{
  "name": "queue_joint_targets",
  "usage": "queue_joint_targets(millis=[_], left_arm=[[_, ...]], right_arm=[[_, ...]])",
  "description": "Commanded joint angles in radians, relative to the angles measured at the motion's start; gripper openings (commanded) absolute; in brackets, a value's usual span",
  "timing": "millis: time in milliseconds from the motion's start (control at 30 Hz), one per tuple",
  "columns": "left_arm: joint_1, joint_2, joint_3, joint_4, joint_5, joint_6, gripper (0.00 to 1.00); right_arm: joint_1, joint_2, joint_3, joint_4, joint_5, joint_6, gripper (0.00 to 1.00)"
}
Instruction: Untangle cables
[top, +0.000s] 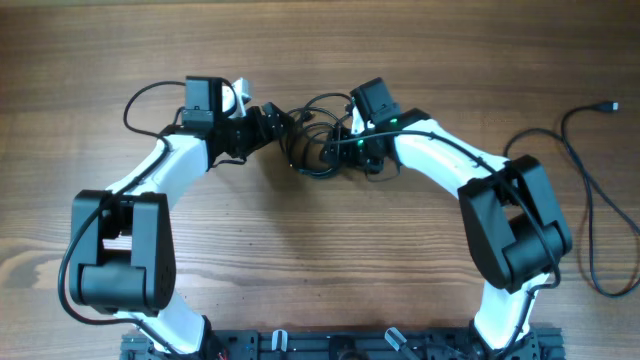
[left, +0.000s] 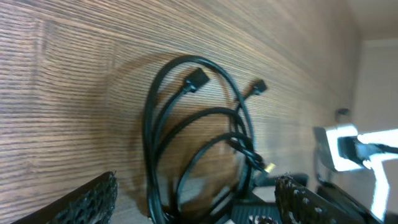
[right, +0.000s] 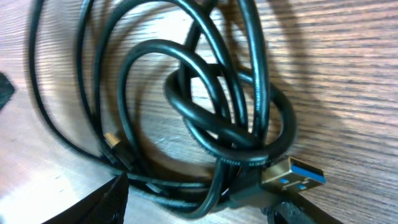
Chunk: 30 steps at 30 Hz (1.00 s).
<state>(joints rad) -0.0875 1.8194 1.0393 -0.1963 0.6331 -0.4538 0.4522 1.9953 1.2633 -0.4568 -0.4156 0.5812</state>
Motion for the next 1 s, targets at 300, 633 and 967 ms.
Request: queue_joint_targets(millis=[300,633,967], left_arm=[[-0.048,-0.018,0.008,0.021,-0.042,0.005,0.31],[-0.113,-0.018,0.008,0.021,-0.135,0.005,0.22],[-0.113,-0.018,0.008,-0.016,-0.317,0.001,0.21]], right_arm=[[-0.057,-0.080,-0.009,0.000,0.126,-0.031,0.69],[-0.035,-0.011,-0.009,0.009,-0.036,0.001,0.57],[0.180,-0.003,-0.009,-0.015,-0.087,0.007,0.42]])
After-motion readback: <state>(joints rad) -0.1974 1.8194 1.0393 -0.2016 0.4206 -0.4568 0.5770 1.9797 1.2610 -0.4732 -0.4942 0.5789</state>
